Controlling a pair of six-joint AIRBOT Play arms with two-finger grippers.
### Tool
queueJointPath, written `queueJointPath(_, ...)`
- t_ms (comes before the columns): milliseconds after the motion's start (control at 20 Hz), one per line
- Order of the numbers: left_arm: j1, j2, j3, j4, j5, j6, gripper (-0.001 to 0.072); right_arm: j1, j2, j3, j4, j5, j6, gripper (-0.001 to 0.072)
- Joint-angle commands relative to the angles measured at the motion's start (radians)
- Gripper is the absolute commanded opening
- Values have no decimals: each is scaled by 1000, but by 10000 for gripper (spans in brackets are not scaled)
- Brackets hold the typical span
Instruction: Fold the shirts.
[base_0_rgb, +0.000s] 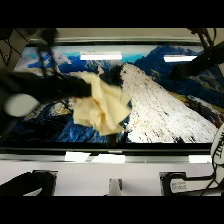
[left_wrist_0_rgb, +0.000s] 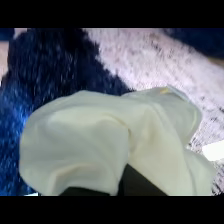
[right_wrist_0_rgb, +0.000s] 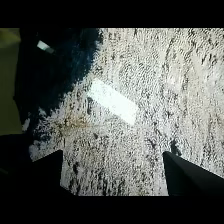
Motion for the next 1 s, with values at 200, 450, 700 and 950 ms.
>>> queueJointPath(200,-34,-193,-303,-338,240,-2,618,5,63,-6,4,84,57,644)
queueJointPath(450,267,-109,-101,-121,-188,309,677,137,63,-190,-52,73,6,677)
queueJointPath(700,565,-68,-317,-367,-259,372,688,266,63,-415,-65,-27,-1,685)
queueJointPath(950,551,-83,-621,-721,55,457,720,298,63,-535,-56,-37,-4,684)
